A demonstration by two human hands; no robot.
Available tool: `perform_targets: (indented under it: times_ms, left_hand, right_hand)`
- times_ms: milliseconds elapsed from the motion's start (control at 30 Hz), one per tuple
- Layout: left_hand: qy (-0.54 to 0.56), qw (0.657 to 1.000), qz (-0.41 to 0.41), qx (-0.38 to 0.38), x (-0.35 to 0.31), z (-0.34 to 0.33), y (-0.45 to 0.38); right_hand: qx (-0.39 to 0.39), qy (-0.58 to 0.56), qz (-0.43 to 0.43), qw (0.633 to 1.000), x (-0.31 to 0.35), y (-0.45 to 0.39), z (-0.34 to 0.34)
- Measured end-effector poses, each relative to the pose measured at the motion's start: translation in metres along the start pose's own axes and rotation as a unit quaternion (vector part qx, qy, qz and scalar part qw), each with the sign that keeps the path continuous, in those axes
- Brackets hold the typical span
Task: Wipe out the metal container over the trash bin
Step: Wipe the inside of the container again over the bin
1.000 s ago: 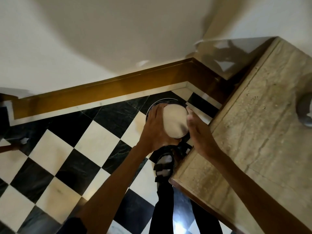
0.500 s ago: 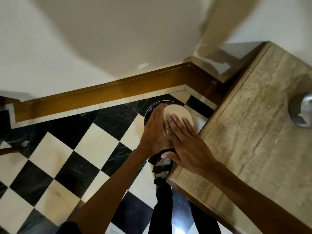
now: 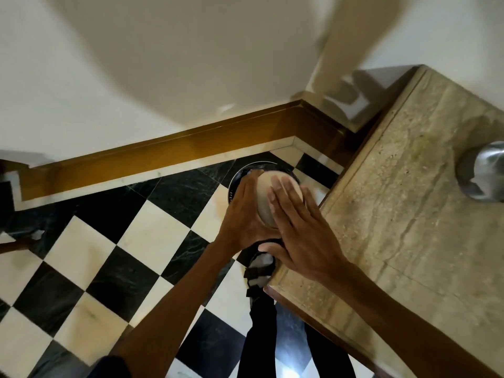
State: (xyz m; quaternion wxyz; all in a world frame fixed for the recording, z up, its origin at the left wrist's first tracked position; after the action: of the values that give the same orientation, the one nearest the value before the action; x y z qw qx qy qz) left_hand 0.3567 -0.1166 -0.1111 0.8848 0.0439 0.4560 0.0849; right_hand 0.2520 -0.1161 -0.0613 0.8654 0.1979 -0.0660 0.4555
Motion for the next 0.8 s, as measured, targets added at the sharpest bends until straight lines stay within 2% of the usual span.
perform_targets:
  times_ms: [100,200,333,467,533,600,700,800]
  left_hand:
    - [0.004,1.000,-0.011,-0.009,-0.001,0.002,0.000]
    - [0.002,0.999,-0.029,-0.014,-0.002,-0.001,0.000]
    - [0.007,1.000,-0.017,-0.001,-0.008,-0.003,-0.004]
    - [0.016,1.000,-0.007,-0.009,0.005,-0.008,0.005]
    - [0.024,0.999,0.022,-0.023,0.012,-0.011,0.003]
    - [0.017,1.000,0.013,-0.002,0.010,-0.012,0.002]
    - [0.015,1.000,-0.018,-0.004,0.001,-0.002,0.003]
    - [0.023,1.000,-0.016,-0.008,-0.003,-0.003,0.004]
  right_hand:
    - [0.056,0.005,-0.001,0.998,0.000,-0.002,-0.016]
    - [0.016,0.000,-0.027,1.000,0.002,-0.004,-0.004]
    - [0.050,-0.005,-0.006,0.999,0.002,-0.004,-0.014]
    - [-0.032,-0.025,-0.024,0.999,0.005,-0.001,0.009]
    - [0.006,0.004,-0.005,1.000,0.006,-0.001,-0.001]
    - [0.038,0.012,0.000,0.999,0.005,0.001,-0.010]
    - [-0.011,0.015,-0.013,1.000,0.005,-0.001,0.004]
    - [0.027,0.019,0.001,0.999,0.003,-0.001,-0.010]
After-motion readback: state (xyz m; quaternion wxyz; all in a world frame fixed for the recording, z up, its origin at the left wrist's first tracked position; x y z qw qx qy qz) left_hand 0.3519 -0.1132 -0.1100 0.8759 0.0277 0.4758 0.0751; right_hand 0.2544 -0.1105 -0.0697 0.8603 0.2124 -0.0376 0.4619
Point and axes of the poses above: each hand's wrist, its own y-axis away from the middle knuckle, its own z-axis out of the back of the hand, x = y × z, the point moved 9 cm from there along -y, towards the middle knuckle, and after that the axes turned 3 degrees about x, right-handed, at the moved point
